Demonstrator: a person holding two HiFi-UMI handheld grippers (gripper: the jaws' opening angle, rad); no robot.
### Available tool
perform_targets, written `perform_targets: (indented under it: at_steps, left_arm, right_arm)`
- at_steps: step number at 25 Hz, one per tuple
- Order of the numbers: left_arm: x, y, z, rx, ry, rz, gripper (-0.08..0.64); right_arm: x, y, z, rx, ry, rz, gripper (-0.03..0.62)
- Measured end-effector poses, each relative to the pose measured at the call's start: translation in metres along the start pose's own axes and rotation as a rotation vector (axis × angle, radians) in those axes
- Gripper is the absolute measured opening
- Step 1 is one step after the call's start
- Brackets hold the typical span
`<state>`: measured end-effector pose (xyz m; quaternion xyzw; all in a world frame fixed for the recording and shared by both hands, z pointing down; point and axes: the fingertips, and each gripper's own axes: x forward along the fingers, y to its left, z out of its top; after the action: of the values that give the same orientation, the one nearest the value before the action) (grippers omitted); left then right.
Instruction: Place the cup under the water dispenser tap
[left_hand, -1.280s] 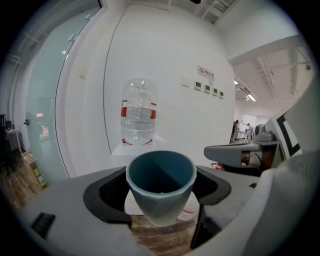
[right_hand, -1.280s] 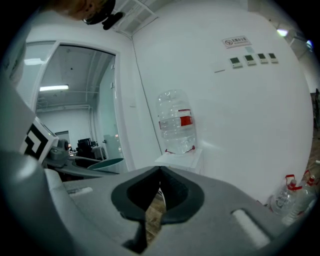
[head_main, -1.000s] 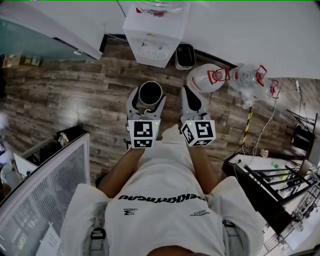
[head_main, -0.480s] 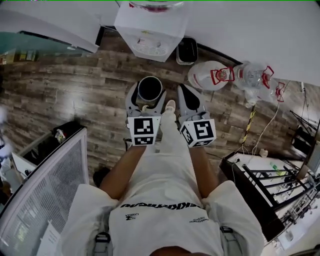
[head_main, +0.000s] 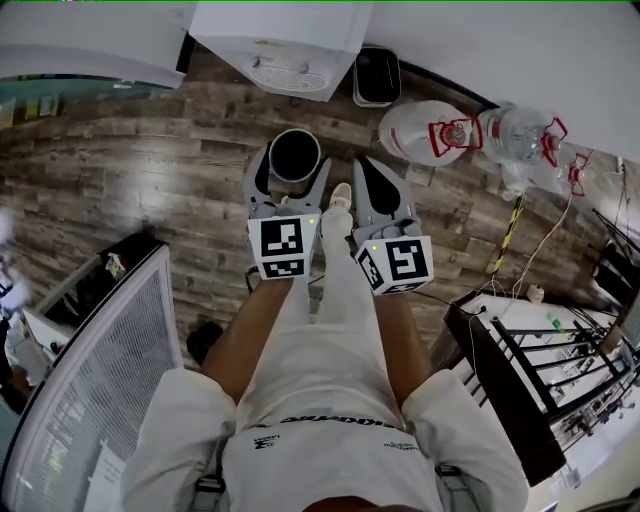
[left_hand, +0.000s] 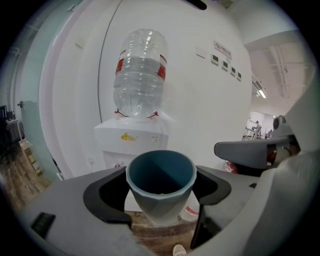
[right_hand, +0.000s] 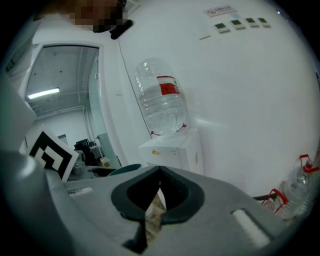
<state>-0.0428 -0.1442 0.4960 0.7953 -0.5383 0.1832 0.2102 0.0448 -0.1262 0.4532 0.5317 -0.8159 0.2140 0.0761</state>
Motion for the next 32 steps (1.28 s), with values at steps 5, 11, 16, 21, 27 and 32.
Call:
perform_targets:
  at_steps: [5, 11, 16, 21, 27, 32]
  left_arm:
    - [0.033, 0.001, -0.026, 0.033, 0.009, -0.002, 0.37]
    - [0.075, 0.01, -0.056, 0.04, 0.027, -0.008, 0.371]
    - [0.11, 0.027, -0.078, 0.064, 0.027, -0.003, 0.371]
    - [0.14, 0.035, -0.099, 0.087, 0.024, -0.002, 0.373]
    - [0.174, 0.048, -0.13, 0.107, 0.036, 0.007, 0.373]
    - [0.2, 0.065, -0.148, 0.11, 0.045, 0.025, 0.373]
  right_arm:
    - [0.007, -0.014, -0.027, 0.019, 0.011, -0.002, -0.002]
    - [0.014, -0.029, -0.054, -0.008, 0.035, 0.001, -0.002]
    - [0.025, -0.036, -0.078, 0.008, 0.043, -0.003, -0.002]
    - [0.034, -0.042, -0.098, 0.013, 0.054, -0.001, -0.002]
    - [0.038, -0.052, -0.111, 0.022, 0.056, -0.012, -0.002]
    - [0.038, -0.055, -0.111, 0.016, 0.05, -0.025, -0.002]
